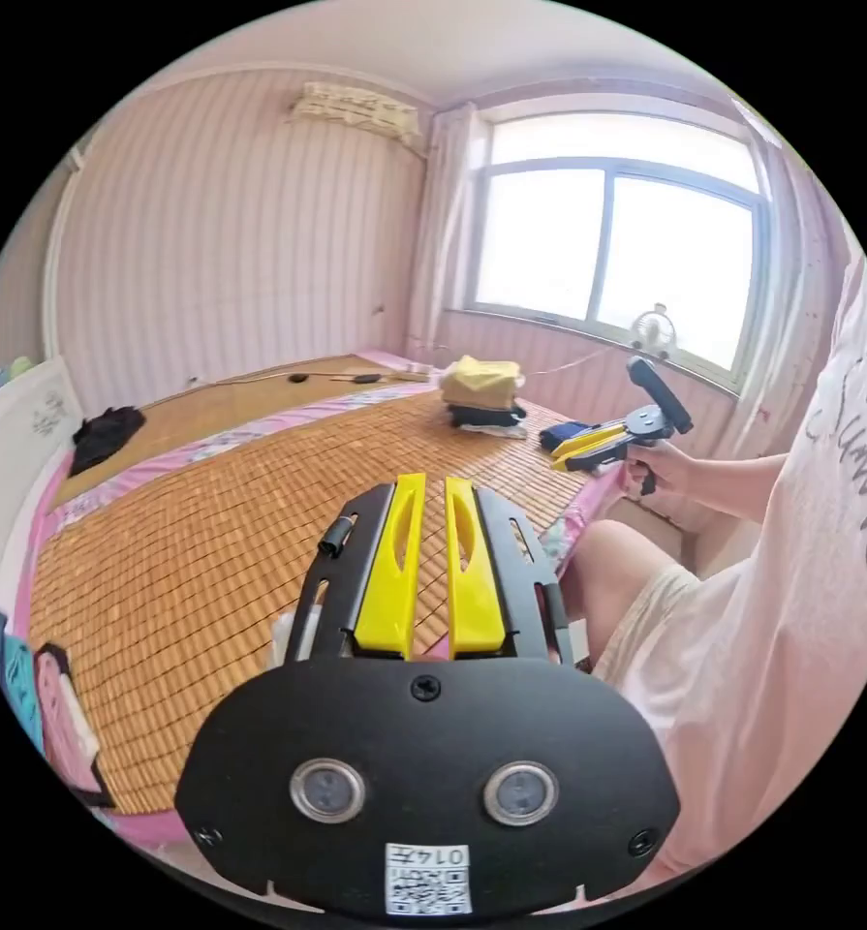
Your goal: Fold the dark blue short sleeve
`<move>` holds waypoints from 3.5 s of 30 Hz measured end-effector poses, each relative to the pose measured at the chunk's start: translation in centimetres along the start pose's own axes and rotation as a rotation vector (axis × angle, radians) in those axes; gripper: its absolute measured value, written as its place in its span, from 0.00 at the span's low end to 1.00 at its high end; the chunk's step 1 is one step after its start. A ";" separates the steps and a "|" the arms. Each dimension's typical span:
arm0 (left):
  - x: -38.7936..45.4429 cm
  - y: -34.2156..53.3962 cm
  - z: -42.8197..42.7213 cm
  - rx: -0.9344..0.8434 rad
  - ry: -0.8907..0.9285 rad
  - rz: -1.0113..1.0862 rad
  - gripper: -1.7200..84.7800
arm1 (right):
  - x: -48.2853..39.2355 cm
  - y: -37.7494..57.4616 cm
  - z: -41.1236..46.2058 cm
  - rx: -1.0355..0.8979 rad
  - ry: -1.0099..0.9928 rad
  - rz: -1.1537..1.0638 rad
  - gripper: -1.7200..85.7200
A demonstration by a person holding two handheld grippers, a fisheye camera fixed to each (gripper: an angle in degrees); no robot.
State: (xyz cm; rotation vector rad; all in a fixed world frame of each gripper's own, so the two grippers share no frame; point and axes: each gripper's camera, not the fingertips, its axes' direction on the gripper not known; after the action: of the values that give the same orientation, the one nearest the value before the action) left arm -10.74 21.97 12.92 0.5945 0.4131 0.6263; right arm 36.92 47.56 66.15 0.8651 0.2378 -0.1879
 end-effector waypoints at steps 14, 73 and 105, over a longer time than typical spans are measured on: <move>16.5 -20.8 35.6 -0.329 0.408 0.318 0.10 | 25.4 8.4 1.1 -0.038 0.236 0.368 0.14; -4.0 -31.5 12.4 0.088 -0.057 -0.060 0.01 | 37.0 1.4 -9.5 0.648 -0.366 0.235 0.01; -22.4 7.9 -2.4 -0.527 -0.012 -0.599 0.01 | 12.9 -10.7 20.4 -0.521 -0.154 0.077 0.10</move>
State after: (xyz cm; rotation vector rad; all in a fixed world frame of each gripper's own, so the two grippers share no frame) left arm -31.90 13.50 20.10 -0.0406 0.3705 0.1374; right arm 49.13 24.15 67.47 0.3392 0.1001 -0.1120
